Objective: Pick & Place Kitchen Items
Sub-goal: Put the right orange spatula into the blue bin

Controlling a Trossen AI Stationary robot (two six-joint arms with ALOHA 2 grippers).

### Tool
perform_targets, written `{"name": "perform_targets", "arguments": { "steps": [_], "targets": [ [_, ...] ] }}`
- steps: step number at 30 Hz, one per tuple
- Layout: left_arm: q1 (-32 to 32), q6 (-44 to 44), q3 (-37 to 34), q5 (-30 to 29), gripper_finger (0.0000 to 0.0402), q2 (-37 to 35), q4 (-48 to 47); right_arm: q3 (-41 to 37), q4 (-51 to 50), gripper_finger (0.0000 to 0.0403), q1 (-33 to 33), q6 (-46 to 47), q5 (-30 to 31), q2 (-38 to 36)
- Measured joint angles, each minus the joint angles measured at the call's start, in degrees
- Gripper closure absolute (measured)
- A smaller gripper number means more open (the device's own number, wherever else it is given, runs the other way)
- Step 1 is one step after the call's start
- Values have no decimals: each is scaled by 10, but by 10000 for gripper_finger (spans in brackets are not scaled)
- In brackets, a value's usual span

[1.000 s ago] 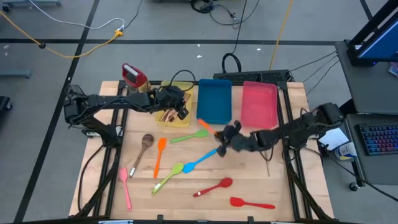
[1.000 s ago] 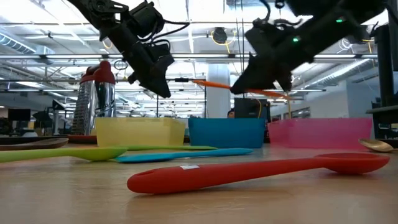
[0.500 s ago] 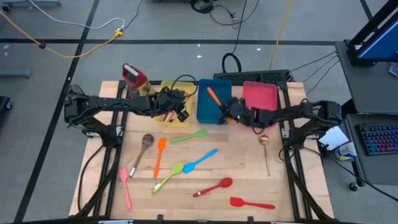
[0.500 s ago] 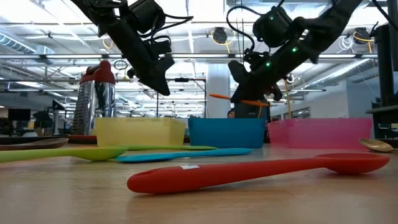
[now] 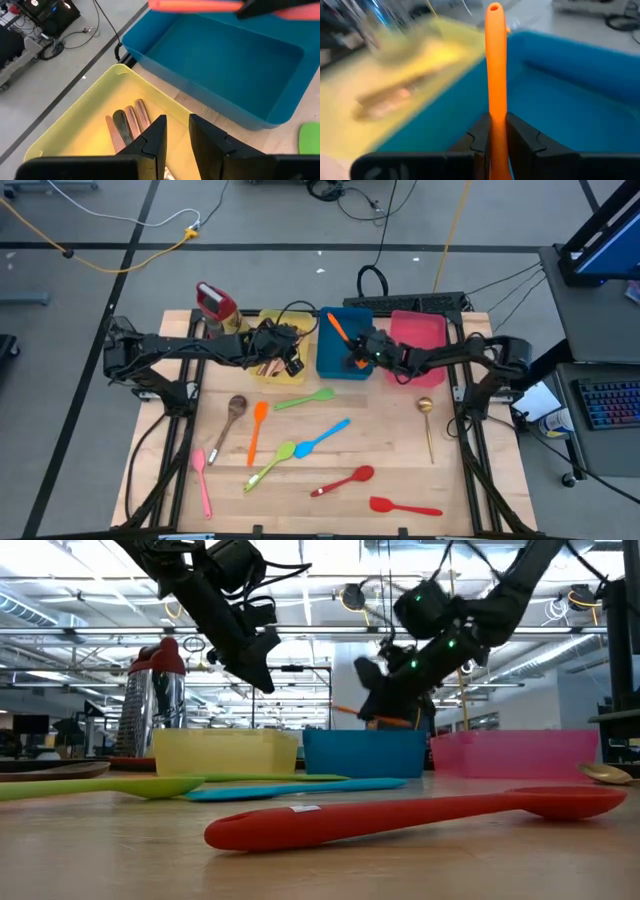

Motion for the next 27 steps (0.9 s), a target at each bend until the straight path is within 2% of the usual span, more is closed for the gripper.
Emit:
{"name": "perform_targets", "arguments": {
  "steps": [7, 10, 17, 27],
  "targets": [
    [1, 0, 0, 0, 314, 0, 4, 58, -77, 368, -19, 2, 0, 71],
    [1, 1, 0, -2, 314, 0, 12, 71, -79, 368, -30, 4, -7, 94],
    [1, 22, 0, -4, 314, 0, 29, 78, -116, 364, -54, -36, -76, 101],
    [1, 24, 0, -3, 314, 0, 30, 78, -138, 324, -56, -90, -74, 101]
  ]
}}
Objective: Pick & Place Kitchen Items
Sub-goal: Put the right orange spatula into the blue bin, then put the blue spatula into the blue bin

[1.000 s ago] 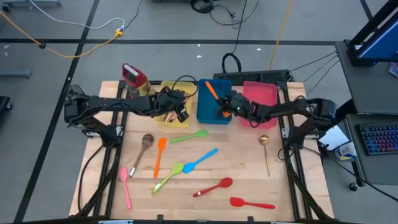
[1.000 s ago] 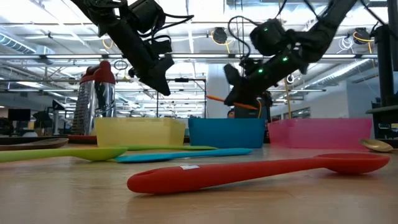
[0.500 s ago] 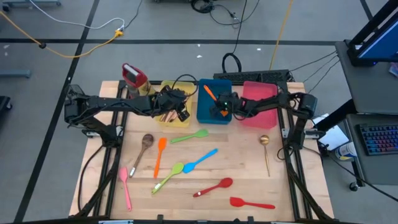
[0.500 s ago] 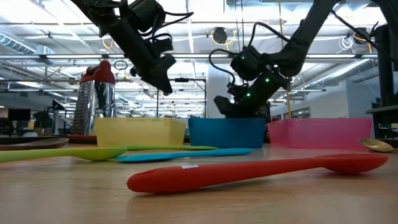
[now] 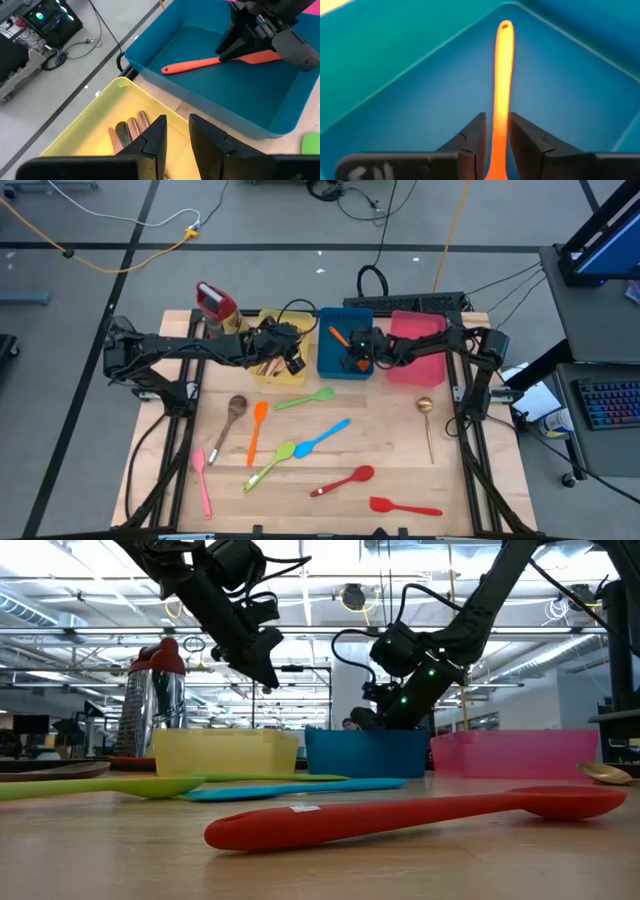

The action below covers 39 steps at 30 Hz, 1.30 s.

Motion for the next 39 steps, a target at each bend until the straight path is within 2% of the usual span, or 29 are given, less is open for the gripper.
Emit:
{"name": "perform_targets", "arguments": {
  "steps": [6, 10, 14, 22, 30, 35, 37, 39],
  "targets": [
    [-8, -24, 0, 9, 314, 0, -2, 0, 20, 286, 5, -6, 1, -2],
    [-26, -33, 0, 65, 314, 0, -13, 0, 34, 269, 16, -27, 0, -30],
    [-64, -87, 0, 69, 314, 0, -20, -1, 27, 267, 44, -73, 1, -76],
    [-176, -125, 0, -7, 314, 0, -71, -2, 25, 270, 148, -204, -1, -159],
    [-278, -164, 0, -107, 314, -2, -114, -3, 12, 274, 239, -200, -1, -169],
    [-316, -165, 0, -138, 314, -2, -115, -3, -35, 263, 283, -202, -2, -169],
    [-327, -171, 0, -140, 314, -2, -115, -3, -49, 251, 296, -199, -17, -169],
    [-334, -184, 0, -139, 314, -2, -115, -5, -57, 237, 306, -196, -57, -169]
  ]
}}
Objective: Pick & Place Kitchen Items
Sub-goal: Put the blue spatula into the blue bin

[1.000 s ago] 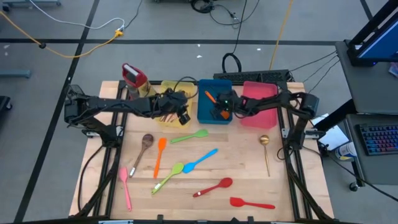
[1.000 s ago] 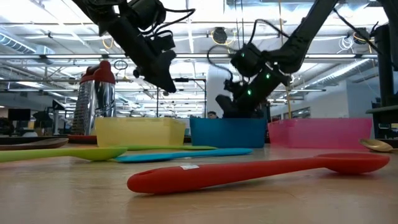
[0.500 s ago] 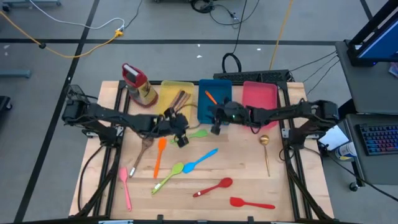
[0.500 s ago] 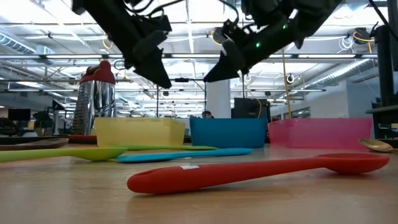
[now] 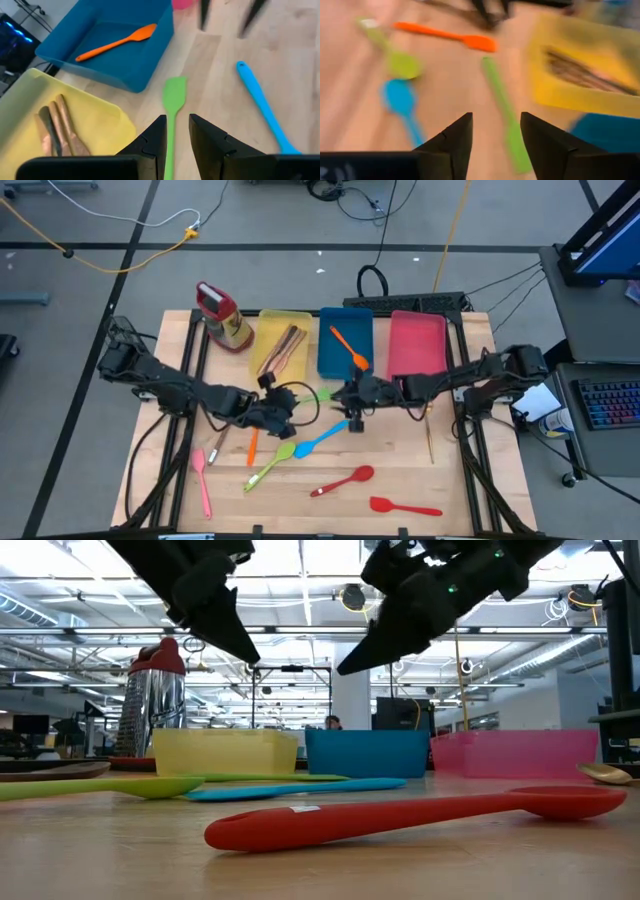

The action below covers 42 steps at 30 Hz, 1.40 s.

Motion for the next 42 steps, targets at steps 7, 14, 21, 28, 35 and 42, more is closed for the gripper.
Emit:
{"name": "perform_targets", "arguments": {
  "steps": [7, 14, 21, 28, 35, 42],
  "targets": [
    [-23, -21, 0, 0, 314, 0, 4, -103, 142, 221, 11, -58, -159, 1],
    [-33, -44, 0, 0, 314, 0, 10, -202, 341, 239, -23, -3, -178, 40],
    [-25, -43, 0, 0, 314, -1, 42, -178, 349, 240, -32, 18, -215, 152],
    [-23, -67, 1, 48, 314, 6, 45, -180, 366, 241, -31, 13, -210, 179],
    [-25, -86, 1, 101, 314, 68, 129, -180, 377, 241, -30, -9, -214, 154],
    [-25, -92, 1, 142, 314, 141, 178, -189, 370, 266, -27, -11, -210, 134]
  ]
}}
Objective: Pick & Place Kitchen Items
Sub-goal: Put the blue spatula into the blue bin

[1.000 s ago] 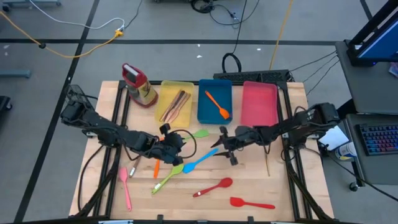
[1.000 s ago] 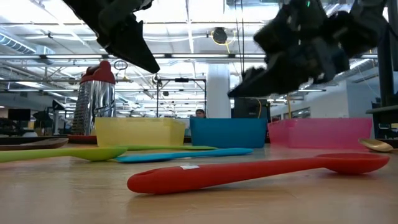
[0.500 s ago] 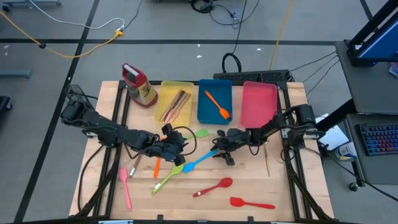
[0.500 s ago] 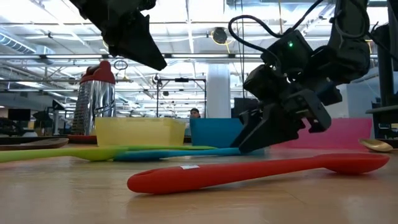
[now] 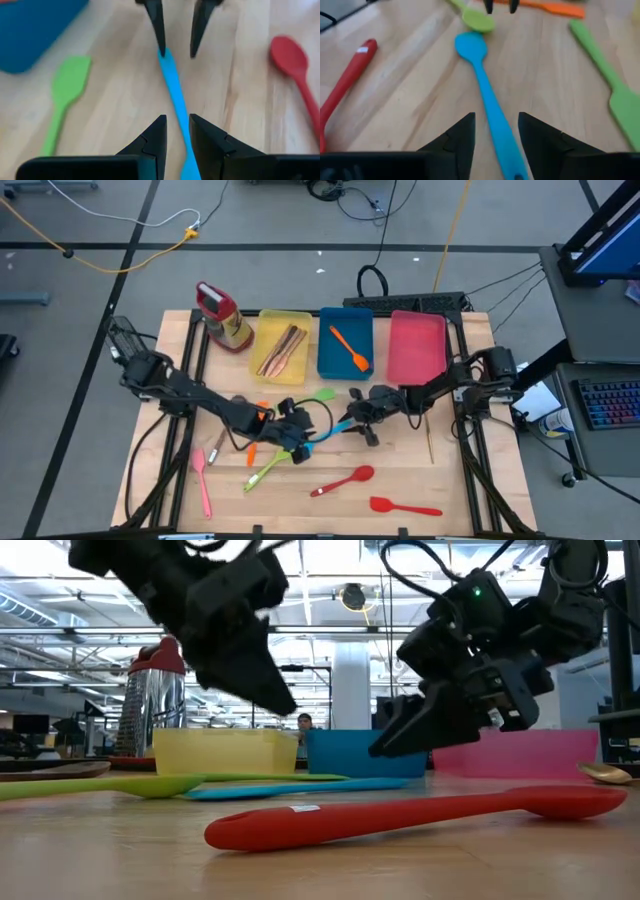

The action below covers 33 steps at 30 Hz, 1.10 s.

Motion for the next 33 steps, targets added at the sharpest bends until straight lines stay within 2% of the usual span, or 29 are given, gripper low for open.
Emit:
{"name": "perform_targets", "arguments": {
  "steps": [6, 9, 13, 25, 33],
  "targets": [
    [-3, -13, 0, 43, 314, 19, 0, -8, -14, 352, 0, 17, 1, 0],
    [-8, -6, 0, 58, 314, 19, 3, -8, -18, 394, 0, 17, 30, 0],
    [-20, 1, 0, 59, 314, 19, 4, -8, -22, 392, 0, 26, 66, 0],
    [-29, -28, 0, 73, 314, 48, -18, -7, -59, 402, 0, 38, 58, -1],
    [-19, 7, -1, 81, 313, 49, -29, -7, -71, 402, 0, 41, 73, -1]
  ]
}}
